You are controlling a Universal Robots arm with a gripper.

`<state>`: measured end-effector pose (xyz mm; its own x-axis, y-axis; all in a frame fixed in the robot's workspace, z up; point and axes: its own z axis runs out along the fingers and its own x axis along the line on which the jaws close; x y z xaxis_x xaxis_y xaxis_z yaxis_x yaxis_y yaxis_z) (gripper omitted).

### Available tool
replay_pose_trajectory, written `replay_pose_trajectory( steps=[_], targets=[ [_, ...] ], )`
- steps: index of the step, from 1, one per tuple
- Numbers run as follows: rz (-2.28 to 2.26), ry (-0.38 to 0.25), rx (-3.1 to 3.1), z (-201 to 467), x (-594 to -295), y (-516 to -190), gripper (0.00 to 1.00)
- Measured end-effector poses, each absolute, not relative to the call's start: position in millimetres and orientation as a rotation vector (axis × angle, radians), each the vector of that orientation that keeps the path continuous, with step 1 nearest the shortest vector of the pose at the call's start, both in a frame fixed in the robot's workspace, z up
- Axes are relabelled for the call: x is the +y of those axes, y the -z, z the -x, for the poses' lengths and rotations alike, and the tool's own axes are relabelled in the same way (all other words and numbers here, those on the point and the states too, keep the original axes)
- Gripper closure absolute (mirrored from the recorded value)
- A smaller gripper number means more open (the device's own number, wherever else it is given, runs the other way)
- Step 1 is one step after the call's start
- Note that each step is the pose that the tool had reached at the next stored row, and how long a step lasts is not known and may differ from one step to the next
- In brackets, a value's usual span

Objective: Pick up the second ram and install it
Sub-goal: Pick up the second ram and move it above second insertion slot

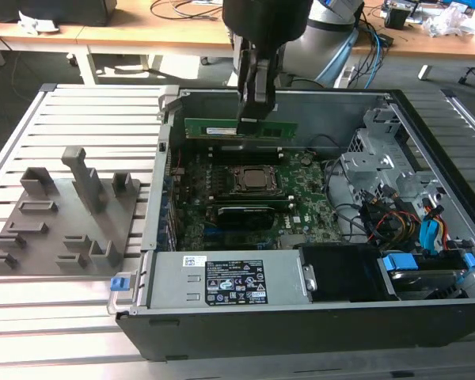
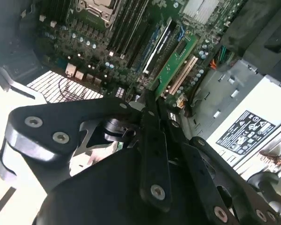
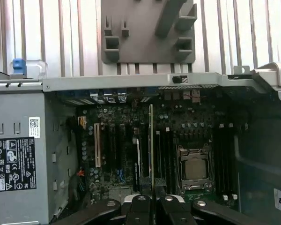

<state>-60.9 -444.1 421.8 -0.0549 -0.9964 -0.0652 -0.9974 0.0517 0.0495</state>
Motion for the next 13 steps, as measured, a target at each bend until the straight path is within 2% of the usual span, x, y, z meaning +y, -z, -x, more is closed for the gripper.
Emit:
replay_pose_trajectory(
  steps=[13],
  targets=[
    [2.152,-0.123,2.271,-12.0,-443.2,-421.7,0.86]
  ],
)
